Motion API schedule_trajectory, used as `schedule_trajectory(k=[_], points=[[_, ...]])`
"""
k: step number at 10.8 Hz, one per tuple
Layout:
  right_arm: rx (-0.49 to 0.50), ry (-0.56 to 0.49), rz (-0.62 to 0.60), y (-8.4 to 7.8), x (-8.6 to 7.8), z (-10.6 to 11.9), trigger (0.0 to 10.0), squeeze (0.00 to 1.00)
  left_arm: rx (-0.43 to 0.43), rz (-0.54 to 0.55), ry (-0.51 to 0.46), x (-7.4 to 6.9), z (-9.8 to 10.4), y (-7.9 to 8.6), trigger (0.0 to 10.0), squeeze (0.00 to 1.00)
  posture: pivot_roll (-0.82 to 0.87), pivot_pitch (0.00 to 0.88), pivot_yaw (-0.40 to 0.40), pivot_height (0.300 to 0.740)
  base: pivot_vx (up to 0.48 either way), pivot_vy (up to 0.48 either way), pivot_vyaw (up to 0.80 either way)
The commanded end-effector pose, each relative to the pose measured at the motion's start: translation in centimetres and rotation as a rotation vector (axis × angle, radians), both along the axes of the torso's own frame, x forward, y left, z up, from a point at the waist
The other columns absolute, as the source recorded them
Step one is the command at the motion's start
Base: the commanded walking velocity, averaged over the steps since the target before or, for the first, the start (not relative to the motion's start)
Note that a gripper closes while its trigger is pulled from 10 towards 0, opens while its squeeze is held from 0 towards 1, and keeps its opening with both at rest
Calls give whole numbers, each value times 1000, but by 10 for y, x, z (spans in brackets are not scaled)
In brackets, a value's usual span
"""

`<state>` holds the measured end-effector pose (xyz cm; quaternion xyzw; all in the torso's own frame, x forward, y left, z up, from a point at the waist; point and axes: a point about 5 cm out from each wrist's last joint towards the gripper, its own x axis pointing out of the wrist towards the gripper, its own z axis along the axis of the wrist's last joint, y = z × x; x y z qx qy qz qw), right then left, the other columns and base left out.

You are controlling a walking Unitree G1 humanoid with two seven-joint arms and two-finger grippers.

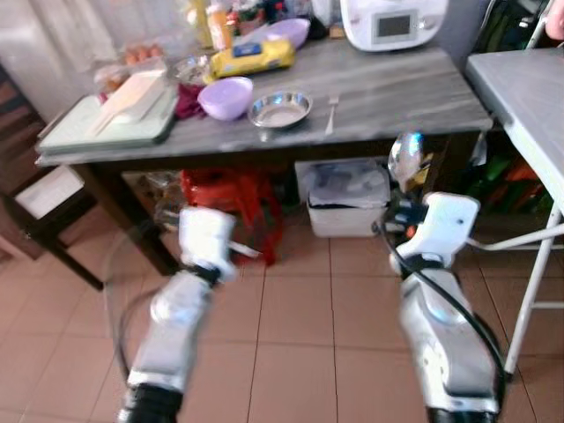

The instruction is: Setting the table

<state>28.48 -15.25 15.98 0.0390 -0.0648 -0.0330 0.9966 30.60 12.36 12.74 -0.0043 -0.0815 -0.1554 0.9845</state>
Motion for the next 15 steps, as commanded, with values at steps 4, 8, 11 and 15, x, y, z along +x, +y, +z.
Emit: schedule_trajectory(k=[4,8,11,15], points=[[-85,-36,10,-3,-8,2,10000,0,40,111,19,-8,-8,27,10000,0,-99,91,137,740,276,0,0],[-98,-8,-35,-15,-21,-7,10000,0,26,55,67,-25,-20,23,10000,0,-102,92,135,740,277,0,0],[-91,-14,-43,-14,-19,-5,10000,0,-2,-11,52,-23,-14,15,10000,0,-103,89,145,740,480,0,0],[-73,-13,-44,-12,-19,-5,10000,0,-3,-38,58,-23,-13,12,10000,0,-107,93,149,740,480,0,-392]])
